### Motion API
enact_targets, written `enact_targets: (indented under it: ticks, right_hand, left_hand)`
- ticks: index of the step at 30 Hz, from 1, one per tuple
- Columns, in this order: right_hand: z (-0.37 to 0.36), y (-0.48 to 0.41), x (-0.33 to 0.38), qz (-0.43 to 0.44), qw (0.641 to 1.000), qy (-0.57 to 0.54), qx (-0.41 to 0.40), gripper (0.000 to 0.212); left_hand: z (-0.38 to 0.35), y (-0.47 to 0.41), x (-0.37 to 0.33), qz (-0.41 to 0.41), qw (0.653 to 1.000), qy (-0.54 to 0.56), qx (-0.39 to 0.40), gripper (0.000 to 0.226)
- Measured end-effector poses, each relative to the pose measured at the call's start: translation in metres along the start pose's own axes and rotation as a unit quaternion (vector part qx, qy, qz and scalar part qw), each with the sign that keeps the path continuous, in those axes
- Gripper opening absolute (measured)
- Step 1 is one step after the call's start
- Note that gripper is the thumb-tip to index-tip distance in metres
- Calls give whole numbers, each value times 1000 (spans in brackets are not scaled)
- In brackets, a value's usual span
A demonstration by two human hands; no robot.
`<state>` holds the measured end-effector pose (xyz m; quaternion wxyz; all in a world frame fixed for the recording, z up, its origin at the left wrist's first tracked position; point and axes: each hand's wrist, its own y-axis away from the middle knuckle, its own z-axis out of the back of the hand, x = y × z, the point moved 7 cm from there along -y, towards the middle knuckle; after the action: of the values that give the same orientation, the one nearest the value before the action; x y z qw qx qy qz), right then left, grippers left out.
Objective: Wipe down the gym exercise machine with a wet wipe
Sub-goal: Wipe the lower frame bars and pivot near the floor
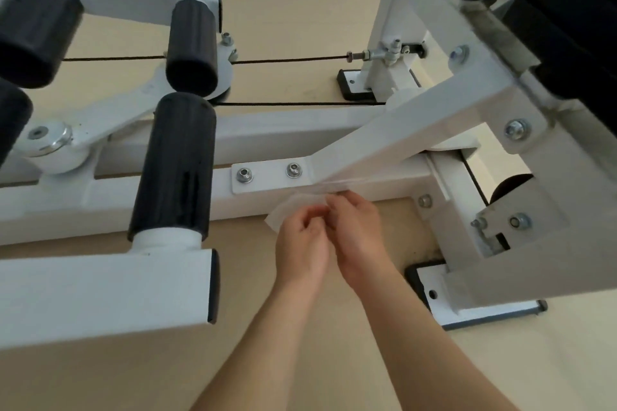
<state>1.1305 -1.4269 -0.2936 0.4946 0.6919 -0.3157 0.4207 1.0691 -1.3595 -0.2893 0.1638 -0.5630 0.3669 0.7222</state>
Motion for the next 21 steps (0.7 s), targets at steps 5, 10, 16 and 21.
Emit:
enact_targets:
  ticks: [5,10,16,21]
  right_hand:
    - [14,-18,-5,-29,997,69,-17,17]
    - [-10,-12,6,86,943,320,32,22]
    - [-24,-27,-7,65,937,341,52,22]
    - [41,-37,-4,-16,969,238,-64,24]
  left_hand:
    - [1,-26,2,-41,993,-112,16,25]
    - [43,-31,12,-55,979,-129,-148,27]
    - [33,-34,11,-61,975,-173,-129,15]
    - [-26,-22,-3,-134,944,-301,18,45]
